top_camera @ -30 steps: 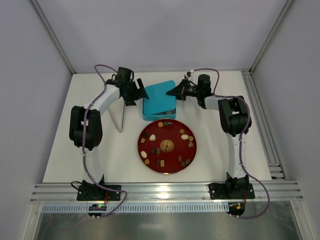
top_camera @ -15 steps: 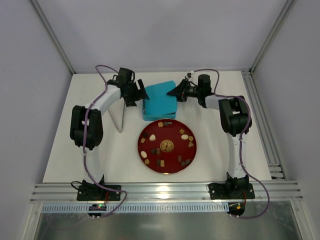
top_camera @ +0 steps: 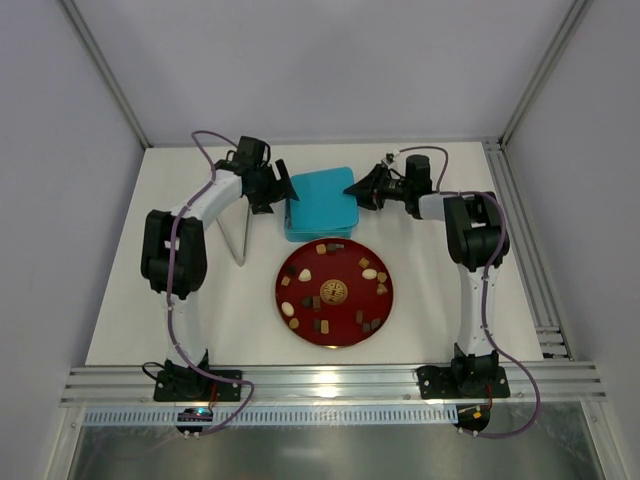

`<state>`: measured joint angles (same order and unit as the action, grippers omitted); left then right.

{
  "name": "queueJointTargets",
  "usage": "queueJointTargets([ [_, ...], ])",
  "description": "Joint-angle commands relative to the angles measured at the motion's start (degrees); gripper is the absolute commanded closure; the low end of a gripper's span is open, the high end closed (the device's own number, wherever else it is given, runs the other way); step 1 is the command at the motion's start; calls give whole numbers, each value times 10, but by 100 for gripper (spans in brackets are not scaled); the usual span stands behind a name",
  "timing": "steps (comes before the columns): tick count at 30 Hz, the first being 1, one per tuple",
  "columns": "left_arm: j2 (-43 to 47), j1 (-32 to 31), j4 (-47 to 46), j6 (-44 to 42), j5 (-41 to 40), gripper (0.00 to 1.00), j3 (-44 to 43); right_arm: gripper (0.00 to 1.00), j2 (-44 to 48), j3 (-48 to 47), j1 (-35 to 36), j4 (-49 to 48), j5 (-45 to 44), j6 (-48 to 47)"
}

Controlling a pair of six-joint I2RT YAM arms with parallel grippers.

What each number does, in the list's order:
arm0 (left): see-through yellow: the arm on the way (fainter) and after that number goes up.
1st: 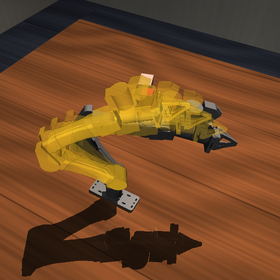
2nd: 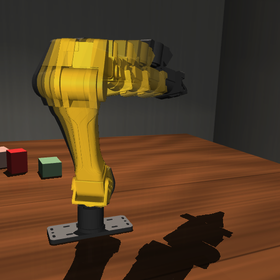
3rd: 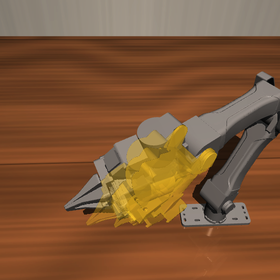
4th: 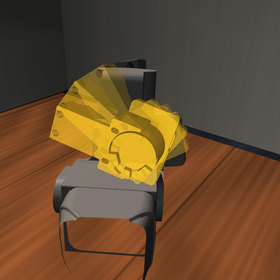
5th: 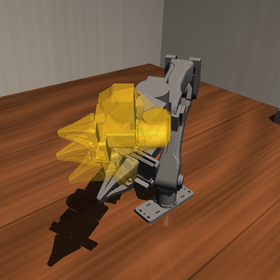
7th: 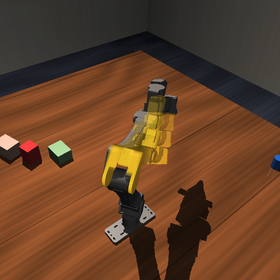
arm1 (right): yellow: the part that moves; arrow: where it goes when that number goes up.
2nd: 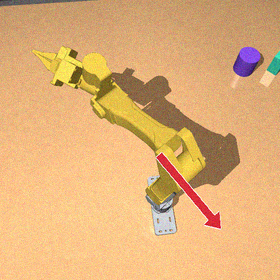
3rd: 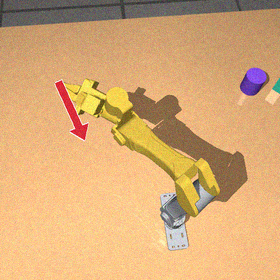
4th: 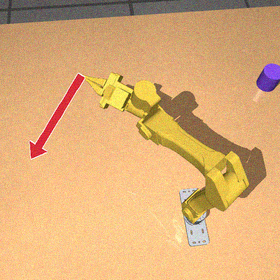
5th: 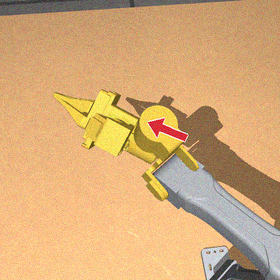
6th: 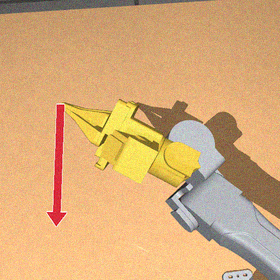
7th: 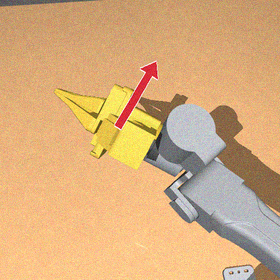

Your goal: Pack the chocolate

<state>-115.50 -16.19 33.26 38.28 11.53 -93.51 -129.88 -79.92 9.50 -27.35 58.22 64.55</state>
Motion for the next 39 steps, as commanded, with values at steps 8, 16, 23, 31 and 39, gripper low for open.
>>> queueJointTargets([
  [8, -8, -4, -14, -12, -7, 19, -2, 57, 61, -27, -2, 179, -61, -144],
  [16, -20, -5, -14, -12, -6, 19, -12, 57, 73, -45, -1, 260, -98, -199],
  [23, -27, -7, -14, -14, -1, 19, -21, 62, 85, -69, 8, 338, -142, -246],
  [31, -29, -10, -28, -10, 7, 18, -20, 64, 92, -80, 12, 376, -171, -261],
  [39, -25, -10, -44, -3, 17, 16, -13, 64, 102, -97, 18, 434, -214, -288],
])
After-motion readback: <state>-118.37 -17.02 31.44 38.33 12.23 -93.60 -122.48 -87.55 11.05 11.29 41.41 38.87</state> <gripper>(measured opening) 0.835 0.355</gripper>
